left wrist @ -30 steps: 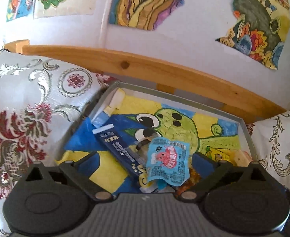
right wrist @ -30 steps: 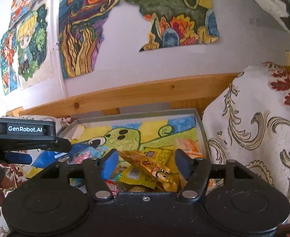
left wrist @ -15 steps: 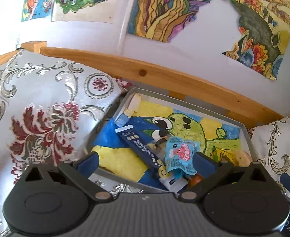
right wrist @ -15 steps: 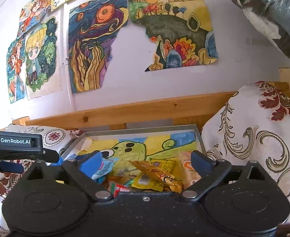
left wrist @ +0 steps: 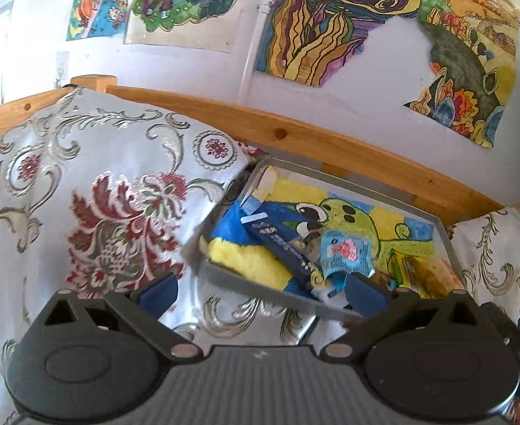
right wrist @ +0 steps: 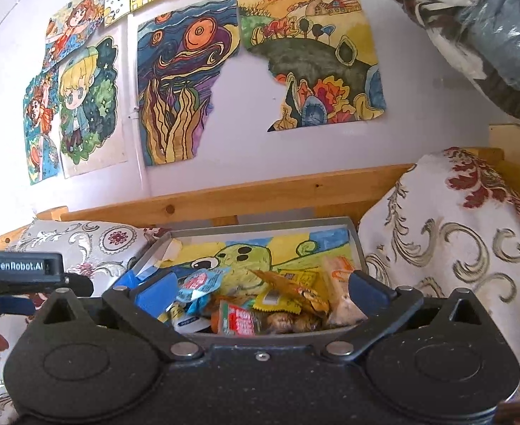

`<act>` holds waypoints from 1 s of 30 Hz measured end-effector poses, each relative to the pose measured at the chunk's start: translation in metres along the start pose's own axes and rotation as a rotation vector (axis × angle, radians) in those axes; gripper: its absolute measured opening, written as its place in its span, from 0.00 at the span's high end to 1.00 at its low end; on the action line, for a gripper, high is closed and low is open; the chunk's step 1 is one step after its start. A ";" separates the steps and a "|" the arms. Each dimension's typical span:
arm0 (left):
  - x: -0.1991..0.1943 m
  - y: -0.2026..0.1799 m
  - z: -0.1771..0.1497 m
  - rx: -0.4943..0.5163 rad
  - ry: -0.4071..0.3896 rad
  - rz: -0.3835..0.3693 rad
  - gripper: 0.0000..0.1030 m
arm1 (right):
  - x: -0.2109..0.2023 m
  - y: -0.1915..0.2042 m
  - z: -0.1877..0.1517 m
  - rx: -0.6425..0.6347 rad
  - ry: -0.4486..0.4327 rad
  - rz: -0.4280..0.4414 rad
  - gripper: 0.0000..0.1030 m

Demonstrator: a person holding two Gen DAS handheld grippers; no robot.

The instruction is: Organize snacks

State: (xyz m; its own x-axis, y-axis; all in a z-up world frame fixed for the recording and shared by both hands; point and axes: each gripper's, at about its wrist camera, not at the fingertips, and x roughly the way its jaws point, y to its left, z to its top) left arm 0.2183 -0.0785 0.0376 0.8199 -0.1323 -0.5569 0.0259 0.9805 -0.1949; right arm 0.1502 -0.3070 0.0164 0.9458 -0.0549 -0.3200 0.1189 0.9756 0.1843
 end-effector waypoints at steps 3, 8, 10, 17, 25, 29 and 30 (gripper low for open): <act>-0.013 0.006 -0.011 0.011 -0.007 -0.005 0.01 | -0.017 0.004 -0.004 -0.007 0.004 -0.006 0.01; -0.038 0.019 -0.030 0.034 -0.031 -0.015 0.01 | -0.043 0.014 -0.013 -0.034 0.025 -0.017 0.01; -0.047 0.026 -0.037 0.037 -0.038 -0.012 0.01 | -0.052 0.018 -0.017 -0.043 0.039 -0.018 0.01; -0.079 0.049 -0.056 0.046 -0.058 0.005 0.01 | -0.085 0.032 -0.028 -0.068 0.066 -0.015 0.01; -0.109 0.058 -0.079 0.088 -0.086 0.001 0.00 | -0.117 0.045 -0.038 -0.077 0.074 -0.024 0.01; -0.119 0.061 -0.089 0.108 -0.093 -0.009 0.00 | -0.129 0.053 -0.044 -0.093 0.085 -0.021 0.01; -0.121 0.063 -0.091 0.111 -0.094 -0.011 0.00 | -0.132 0.056 -0.046 -0.101 0.086 -0.021 0.01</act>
State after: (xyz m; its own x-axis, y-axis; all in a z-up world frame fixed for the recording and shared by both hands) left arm 0.0682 -0.0143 0.0190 0.8693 -0.1336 -0.4759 0.0937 0.9899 -0.1067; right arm 0.0180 -0.2354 0.0267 0.9135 -0.0611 -0.4021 0.1031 0.9911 0.0837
